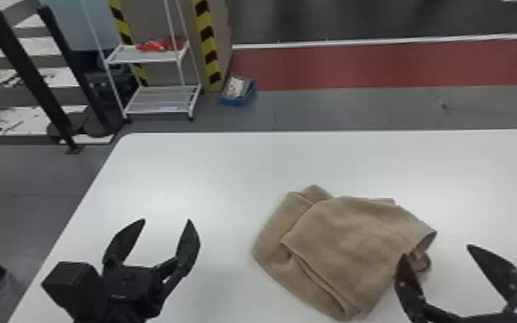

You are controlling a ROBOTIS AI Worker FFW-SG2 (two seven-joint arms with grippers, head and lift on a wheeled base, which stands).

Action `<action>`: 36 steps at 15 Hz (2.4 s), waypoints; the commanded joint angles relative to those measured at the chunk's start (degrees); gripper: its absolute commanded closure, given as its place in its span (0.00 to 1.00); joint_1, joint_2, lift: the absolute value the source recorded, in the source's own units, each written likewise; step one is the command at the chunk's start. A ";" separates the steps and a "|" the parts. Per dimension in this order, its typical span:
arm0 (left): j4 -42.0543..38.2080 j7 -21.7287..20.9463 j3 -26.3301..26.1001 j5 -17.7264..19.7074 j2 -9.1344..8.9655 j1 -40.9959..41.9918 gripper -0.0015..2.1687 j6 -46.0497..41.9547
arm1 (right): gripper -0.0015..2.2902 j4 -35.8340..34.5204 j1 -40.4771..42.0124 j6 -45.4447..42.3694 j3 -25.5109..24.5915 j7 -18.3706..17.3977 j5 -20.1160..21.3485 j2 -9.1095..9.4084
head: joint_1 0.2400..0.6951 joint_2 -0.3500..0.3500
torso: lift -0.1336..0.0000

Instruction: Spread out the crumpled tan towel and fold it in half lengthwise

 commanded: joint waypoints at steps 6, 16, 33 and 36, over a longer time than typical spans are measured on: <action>-0.09 -0.02 -0.16 0.09 -0.24 -0.09 0.06 0.00 | 0.05 -0.03 0.33 -0.50 -0.09 0.00 0.00 0.05 | 1.00 0.68 | 0.07; -0.44 -0.02 -0.43 -0.18 -0.24 0.00 0.06 0.00 | 0.05 -0.11 0.77 -0.85 -0.18 0.00 0.00 0.05 | 1.00 0.68 | 0.07; -1.14 0.15 -0.25 -0.18 -0.24 1.32 0.06 0.00 | 0.14 1.38 -7.66 32.55 13.80 -0.09 27.77 0.05 | 1.00 0.78 | 0.07; -1.14 0.15 -0.25 -0.09 -0.24 1.32 0.06 0.00 | 0.15 1.64 -9.25 33.61 15.12 -0.35 27.94 0.05 | 1.00 0.76 | 0.07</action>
